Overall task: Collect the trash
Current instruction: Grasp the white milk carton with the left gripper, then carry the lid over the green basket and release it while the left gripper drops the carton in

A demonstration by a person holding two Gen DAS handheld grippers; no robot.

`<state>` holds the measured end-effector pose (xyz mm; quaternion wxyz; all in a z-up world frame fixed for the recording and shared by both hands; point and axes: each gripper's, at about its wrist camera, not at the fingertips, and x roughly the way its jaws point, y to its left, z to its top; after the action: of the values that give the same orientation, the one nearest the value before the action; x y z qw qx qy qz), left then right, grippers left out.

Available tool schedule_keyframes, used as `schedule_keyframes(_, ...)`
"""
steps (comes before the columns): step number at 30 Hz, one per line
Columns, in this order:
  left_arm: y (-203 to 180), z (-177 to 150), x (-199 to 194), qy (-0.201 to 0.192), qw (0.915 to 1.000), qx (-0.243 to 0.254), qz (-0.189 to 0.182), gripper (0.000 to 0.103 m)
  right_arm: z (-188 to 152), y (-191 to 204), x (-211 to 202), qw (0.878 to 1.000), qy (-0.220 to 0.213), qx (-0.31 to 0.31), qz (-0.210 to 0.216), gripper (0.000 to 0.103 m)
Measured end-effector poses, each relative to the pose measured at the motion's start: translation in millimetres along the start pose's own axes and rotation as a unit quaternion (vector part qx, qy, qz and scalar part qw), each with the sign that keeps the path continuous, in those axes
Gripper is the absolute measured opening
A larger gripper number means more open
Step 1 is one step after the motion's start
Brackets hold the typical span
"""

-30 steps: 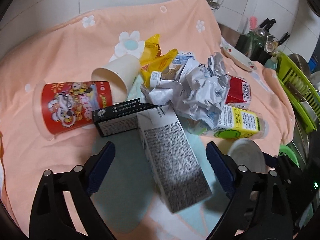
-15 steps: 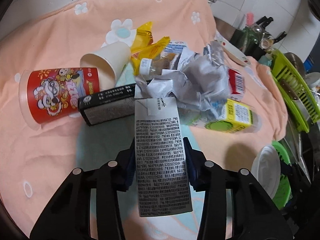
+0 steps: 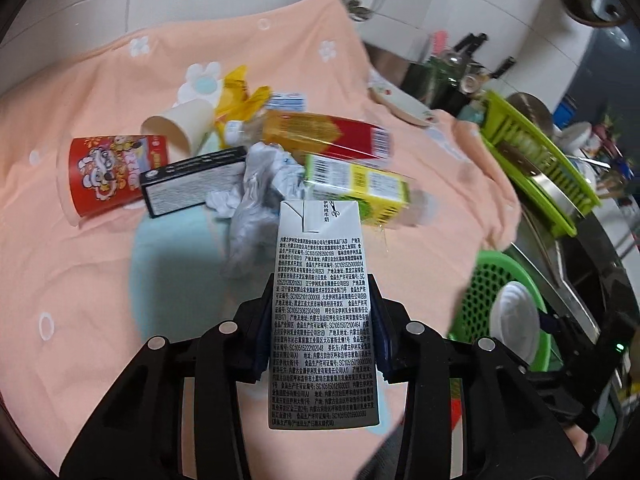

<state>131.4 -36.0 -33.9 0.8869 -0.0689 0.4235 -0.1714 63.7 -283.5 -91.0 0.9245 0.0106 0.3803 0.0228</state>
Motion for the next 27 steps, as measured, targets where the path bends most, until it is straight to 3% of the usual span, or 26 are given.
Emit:
schedule_keyframes(14,-103,-10,11,0.020,0.9924,0.072,-0.097,0.040,-45,-71,-8,0.996,0.031,0.068,-0.046,0.091)
schedule_keyframes(27,-181,-14,54,0.059,0.9810,0.119,-0.141,0.040,-64,-102,-13,0.993,0.040,0.099,-0.043,0.093)
